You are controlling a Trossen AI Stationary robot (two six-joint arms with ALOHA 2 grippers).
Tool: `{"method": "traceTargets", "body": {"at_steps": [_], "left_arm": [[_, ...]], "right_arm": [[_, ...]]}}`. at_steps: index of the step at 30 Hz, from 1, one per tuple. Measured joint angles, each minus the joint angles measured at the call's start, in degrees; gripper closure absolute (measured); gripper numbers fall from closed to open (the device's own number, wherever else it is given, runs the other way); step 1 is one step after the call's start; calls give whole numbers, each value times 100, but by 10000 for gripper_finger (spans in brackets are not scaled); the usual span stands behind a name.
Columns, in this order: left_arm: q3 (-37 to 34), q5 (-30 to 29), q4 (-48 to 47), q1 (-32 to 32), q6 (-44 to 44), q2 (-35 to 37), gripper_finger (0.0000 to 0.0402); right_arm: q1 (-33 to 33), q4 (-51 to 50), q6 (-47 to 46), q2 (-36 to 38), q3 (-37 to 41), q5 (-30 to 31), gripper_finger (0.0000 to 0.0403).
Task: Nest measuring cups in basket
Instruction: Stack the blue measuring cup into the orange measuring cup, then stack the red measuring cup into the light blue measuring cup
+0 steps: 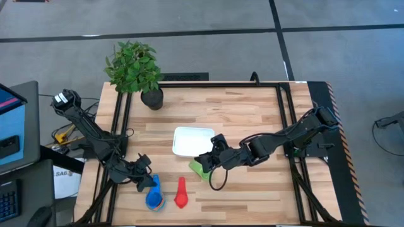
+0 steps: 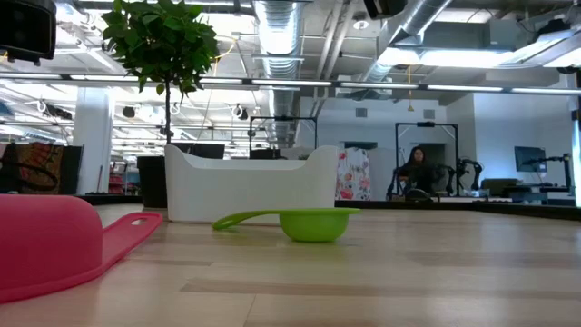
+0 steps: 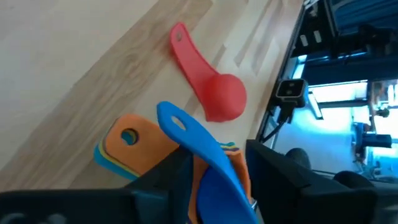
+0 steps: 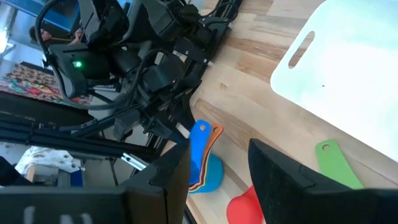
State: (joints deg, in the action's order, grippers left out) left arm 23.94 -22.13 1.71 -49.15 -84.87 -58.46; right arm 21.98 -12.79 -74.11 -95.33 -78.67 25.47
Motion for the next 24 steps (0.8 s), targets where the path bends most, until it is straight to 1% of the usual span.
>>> {"method": "traceTargets", "body": {"at_steps": [3,7,9,12,14,16,20,24], "left_arm": [[0,41,15,0,84,0,248],[0,182,-144,0,224,0,237],[0,316,-388,0,175,0,237],[0,689,-665,0,98,0,243],[0,915,-717,0,52,8,249],[28,984,-723,-4,93,89,255],[244,828,-811,-2,474,386,265],[545,396,-1288,-2,748,759,275]], "right_arm": [[-1,2,-55,0,0,9,222],[-13,1,-94,0,0,11,225],[-35,-1,-102,0,0,9,225],[-39,-2,-119,0,0,11,223],[-39,-6,-157,0,0,11,223],[-39,-10,-182,0,1,11,225],[-65,-14,-239,0,2,11,228],[-63,-74,-198,-10,2,13,229]]}}
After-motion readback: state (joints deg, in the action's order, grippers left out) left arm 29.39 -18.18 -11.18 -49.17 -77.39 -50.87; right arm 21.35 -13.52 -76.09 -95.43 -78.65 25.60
